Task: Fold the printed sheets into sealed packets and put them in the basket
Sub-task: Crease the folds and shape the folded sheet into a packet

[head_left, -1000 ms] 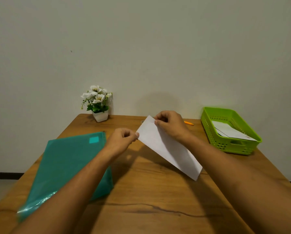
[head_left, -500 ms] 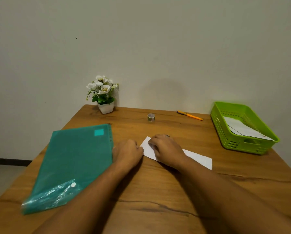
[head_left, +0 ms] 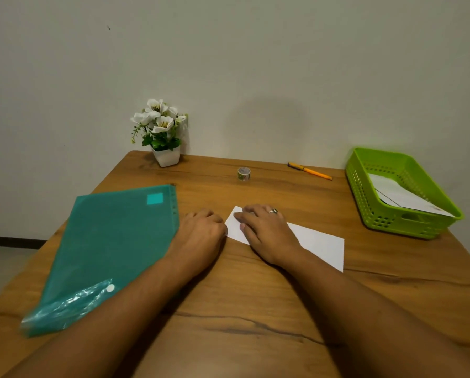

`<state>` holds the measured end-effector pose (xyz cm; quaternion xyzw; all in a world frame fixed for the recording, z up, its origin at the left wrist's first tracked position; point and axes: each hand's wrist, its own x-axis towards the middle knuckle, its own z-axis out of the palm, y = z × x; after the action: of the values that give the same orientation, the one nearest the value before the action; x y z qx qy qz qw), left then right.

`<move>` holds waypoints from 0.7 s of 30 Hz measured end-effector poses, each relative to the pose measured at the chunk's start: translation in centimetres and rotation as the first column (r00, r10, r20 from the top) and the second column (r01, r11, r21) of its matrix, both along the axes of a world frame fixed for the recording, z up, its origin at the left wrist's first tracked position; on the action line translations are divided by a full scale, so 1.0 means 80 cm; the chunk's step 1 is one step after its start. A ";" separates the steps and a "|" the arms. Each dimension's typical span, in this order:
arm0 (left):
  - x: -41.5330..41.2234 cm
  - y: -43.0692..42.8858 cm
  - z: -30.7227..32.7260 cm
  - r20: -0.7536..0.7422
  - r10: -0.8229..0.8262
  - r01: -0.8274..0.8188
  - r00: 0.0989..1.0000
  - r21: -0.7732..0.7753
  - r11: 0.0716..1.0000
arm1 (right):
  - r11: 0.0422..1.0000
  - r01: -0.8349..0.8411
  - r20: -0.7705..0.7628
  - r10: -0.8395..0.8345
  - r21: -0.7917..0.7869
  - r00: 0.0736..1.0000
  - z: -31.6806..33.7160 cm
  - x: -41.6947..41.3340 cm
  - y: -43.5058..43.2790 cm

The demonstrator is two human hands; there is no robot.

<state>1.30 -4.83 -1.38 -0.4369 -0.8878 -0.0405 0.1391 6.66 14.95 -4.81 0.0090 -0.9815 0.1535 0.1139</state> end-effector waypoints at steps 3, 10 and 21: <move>0.003 -0.016 -0.013 -0.008 -0.094 0.094 0.996 0.034 0.995 | 1.000 -0.009 0.014 0.009 -0.014 1.000 0.002 0.002 0.000; 0.007 -0.030 -0.027 0.087 -0.111 0.086 0.990 0.252 0.964 | 0.998 -0.026 0.007 0.025 0.056 1.000 0.007 0.000 -0.003; 0.005 -0.031 -0.031 0.113 -0.106 0.073 0.988 0.264 0.962 | 0.931 -0.253 -0.067 0.280 0.264 0.958 0.014 0.008 -0.030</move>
<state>1.70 -7.30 -3.84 -0.4513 -0.8612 -0.1896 0.1368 7.27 12.59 -3.69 0.1646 -0.9754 0.0406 0.1408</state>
